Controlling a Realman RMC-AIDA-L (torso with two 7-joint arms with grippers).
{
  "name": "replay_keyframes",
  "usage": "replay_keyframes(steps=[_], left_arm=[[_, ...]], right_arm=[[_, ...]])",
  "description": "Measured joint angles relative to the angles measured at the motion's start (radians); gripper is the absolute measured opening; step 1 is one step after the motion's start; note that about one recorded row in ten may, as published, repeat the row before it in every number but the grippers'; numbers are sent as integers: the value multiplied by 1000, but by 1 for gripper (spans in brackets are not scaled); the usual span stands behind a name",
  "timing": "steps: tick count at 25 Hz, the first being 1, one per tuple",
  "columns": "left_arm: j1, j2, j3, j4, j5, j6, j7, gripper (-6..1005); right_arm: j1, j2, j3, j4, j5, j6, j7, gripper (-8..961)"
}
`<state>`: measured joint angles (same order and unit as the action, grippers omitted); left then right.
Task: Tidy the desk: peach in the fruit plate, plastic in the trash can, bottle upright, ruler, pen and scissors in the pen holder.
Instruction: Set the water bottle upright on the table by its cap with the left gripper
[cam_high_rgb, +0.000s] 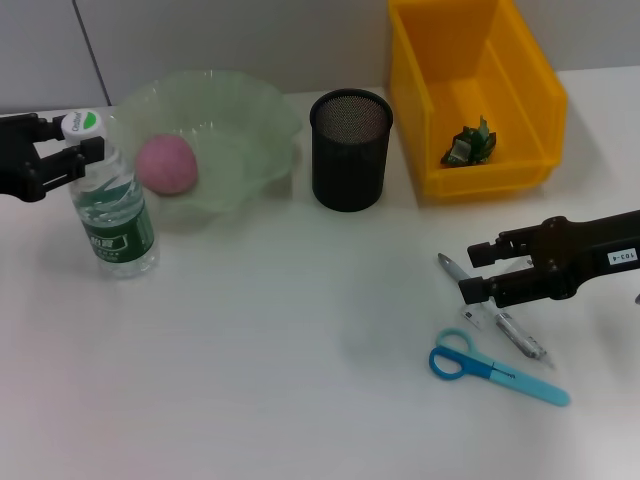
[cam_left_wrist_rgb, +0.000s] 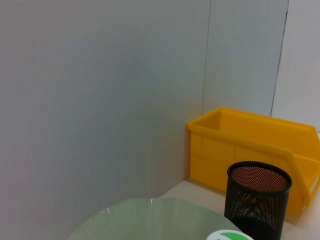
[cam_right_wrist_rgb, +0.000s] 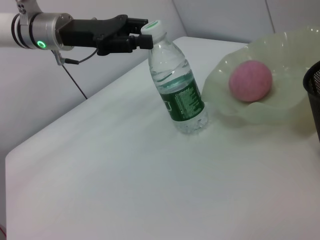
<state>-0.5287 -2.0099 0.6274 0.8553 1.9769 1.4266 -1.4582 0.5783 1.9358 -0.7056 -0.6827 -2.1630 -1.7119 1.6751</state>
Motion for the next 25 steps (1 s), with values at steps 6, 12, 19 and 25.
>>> replay_keyframes(steps=[6,12,19,25], left_arm=[[2,-4,0,0,0,-4,7,584],[4,-9,0,1,-4,-7,18,589],[4,-8,0,1,-6,-9,18,595],[4,-7,1,1,-6,-9,18,717]], right_arm=[[1,0,0,0,0,0,2,722],[2,0,0,0,0,0,7,722],[2,0,0,0,-1,0,12,722],[2,0,0,0,-1,-1,12,722]])
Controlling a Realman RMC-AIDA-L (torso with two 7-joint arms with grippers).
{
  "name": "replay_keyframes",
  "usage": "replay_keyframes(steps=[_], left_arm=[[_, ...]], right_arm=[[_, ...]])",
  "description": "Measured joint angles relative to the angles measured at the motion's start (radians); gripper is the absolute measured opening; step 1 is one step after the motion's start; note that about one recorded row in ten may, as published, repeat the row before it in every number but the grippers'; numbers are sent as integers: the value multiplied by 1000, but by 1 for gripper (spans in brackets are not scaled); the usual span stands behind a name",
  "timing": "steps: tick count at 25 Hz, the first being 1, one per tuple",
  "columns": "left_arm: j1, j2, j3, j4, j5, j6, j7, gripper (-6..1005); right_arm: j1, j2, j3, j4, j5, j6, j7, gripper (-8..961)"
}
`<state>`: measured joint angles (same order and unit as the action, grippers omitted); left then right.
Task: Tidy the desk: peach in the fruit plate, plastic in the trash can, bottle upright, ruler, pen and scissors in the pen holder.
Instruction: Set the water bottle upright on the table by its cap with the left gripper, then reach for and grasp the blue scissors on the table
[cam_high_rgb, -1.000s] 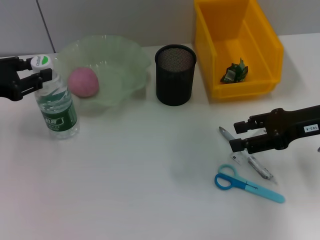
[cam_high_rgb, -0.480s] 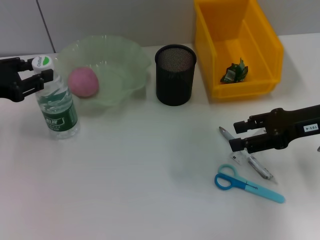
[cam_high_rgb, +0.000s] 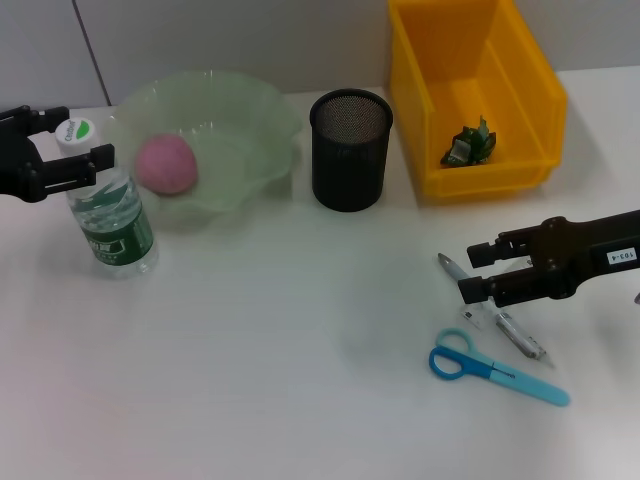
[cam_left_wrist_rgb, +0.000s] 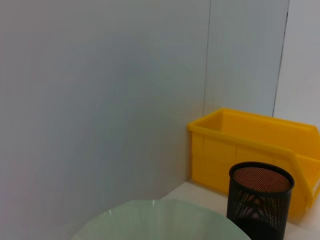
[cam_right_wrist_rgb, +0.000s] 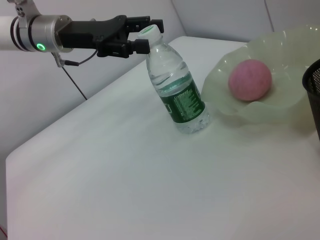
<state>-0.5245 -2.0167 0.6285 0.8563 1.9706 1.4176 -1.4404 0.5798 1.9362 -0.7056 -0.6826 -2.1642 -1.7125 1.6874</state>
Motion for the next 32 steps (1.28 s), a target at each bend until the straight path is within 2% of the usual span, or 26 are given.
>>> replay_keyframes(steps=[2,9,10,13,14,17,18,20,22,25,32], left_arm=[[0,0,0,0,0,2,0,797],[2,3,-1,0,-9,1,0,800],[12,12,-3,0,-59,9,-3,800],[19,21,-3,0,-100,30,-10,800],[23,36,-4,-6,-145,75,-21,800],[25,52,-4,-17,-193,172,-40,801],[24,59,-5,-22,-214,242,-57,801],[22,61,-6,-22,-223,286,-73,801],[22,61,-6,-22,-223,286,-73,801],[18,58,1,-23,-226,358,-97,801],[20,28,73,-26,-207,380,-111,802]], right_arm=[[0,0,0,0,0,0,0,722],[0,2,0,2,2,-1,1,722],[0,2,0,2,3,-1,1,722],[-2,3,0,2,4,-1,1,721],[-2,4,1,2,4,-1,1,721],[-4,6,4,2,4,-1,1,721],[-4,7,5,2,4,-1,-1,721],[-3,7,6,2,4,-1,-3,721],[-2,8,7,1,4,2,-3,721],[2,9,9,0,5,20,0,721],[16,10,14,-4,10,40,28,721]])
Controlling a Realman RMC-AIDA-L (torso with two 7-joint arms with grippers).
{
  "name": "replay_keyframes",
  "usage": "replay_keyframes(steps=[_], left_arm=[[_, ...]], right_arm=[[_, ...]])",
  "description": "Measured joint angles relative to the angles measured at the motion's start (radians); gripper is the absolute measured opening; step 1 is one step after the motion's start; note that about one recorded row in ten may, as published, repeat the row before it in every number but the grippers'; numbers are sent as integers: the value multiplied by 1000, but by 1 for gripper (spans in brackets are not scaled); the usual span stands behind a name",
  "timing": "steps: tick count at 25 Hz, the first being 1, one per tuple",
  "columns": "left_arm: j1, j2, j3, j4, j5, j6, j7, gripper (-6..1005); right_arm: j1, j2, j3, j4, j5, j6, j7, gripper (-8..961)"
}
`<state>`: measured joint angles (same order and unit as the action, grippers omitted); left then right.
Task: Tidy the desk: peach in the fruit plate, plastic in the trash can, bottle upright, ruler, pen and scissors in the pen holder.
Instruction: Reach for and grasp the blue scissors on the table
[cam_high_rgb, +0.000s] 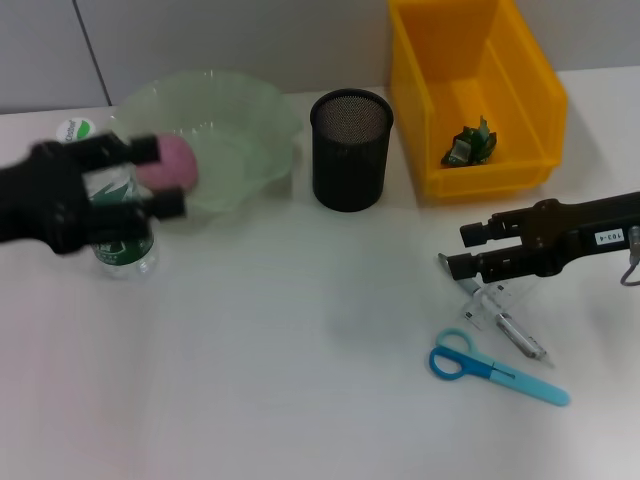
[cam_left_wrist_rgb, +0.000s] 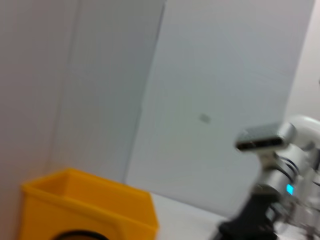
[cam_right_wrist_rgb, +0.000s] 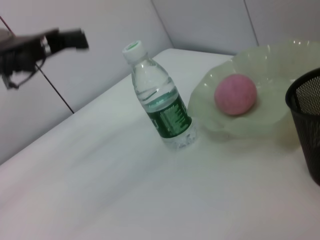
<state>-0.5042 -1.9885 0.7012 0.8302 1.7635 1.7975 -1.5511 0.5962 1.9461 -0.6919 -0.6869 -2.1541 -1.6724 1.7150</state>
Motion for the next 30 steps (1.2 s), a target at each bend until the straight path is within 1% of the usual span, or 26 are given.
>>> replay_keyframes(steps=[1,2,3,5,6,7,8,10,11,15,16,22,26,30], left_arm=[[5,-8,49,-1,1,0,4,802],[7,-11,69,-3,1,-1,7,802],[9,-14,88,-8,1,-1,11,801],[9,-14,88,-8,1,-1,11,800],[12,-19,114,-24,2,-3,25,800],[12,-19,114,-24,2,-3,25,799],[13,-29,127,-67,12,-6,64,799],[12,-38,128,-108,40,-13,100,798],[13,-50,129,-136,68,-35,128,797],[18,-65,130,-174,102,-83,182,795],[21,-69,130,-203,118,-110,216,795],[22,-71,131,-240,130,-137,248,795],[31,-78,131,-249,130,-148,284,794],[32,-80,133,-272,130,-166,314,794]], right_arm=[[3,0,0,-2,4,0,0,721],[3,0,0,-2,4,0,0,721],[4,0,0,-2,6,1,0,721],[7,-1,0,1,6,2,0,721],[8,-2,-1,3,6,2,-4,721],[8,-2,-1,3,6,2,-4,721],[8,-2,-2,4,6,2,-5,721],[8,-2,-3,4,5,2,-7,721],[8,-2,-4,4,4,2,-7,721],[8,-3,-5,4,2,2,-8,721],[8,-3,-6,4,1,2,-8,721],[11,-5,0,0,1,7,1,721],[31,-10,-2,-4,0,11,18,721],[44,-15,-6,-5,0,11,34,721]])
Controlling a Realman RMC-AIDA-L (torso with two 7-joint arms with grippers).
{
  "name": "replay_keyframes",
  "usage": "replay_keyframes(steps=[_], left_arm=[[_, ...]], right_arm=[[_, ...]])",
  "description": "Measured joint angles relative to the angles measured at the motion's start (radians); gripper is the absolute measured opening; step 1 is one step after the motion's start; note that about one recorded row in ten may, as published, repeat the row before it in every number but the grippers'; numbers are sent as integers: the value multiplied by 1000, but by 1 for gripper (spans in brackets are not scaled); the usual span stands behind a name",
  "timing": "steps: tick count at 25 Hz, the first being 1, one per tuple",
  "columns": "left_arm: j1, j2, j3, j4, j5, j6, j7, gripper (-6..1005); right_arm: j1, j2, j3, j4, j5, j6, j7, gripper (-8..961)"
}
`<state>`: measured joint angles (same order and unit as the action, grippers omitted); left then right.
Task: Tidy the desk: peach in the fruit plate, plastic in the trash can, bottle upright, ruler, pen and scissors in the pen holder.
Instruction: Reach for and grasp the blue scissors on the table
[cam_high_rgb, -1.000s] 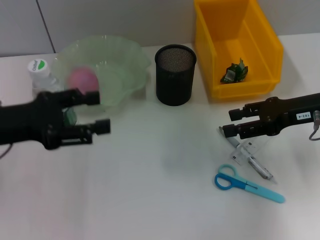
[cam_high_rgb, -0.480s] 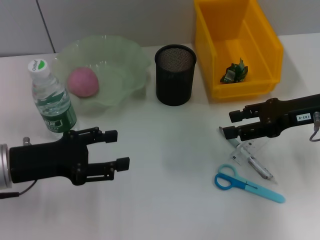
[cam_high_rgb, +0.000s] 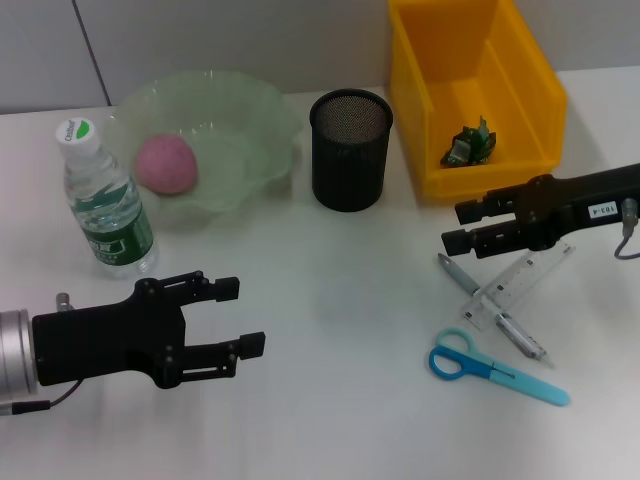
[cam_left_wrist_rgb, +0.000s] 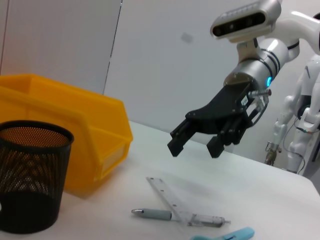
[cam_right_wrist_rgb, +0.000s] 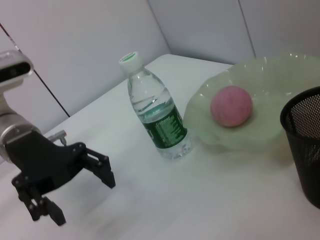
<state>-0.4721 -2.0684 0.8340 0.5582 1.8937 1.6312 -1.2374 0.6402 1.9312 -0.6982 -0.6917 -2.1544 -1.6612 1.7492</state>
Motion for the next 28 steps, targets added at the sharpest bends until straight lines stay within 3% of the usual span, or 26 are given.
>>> replay_keyframes(steps=[9,16,20,28], left_arm=[[1,-1,25,-23,-5,-46,31,793],[-1,-3,25,-26,-7,-58,31,793],[-3,-3,25,-26,-8,-63,33,792],[-3,-3,25,-59,-8,-74,98,792]], right_arm=[[54,-13,-2,-3,-2,8,92,721],[135,-42,-55,-39,-50,-41,287,722],[162,-43,-119,-104,-98,-79,373,722],[253,-18,-241,-190,-301,-184,538,722]])
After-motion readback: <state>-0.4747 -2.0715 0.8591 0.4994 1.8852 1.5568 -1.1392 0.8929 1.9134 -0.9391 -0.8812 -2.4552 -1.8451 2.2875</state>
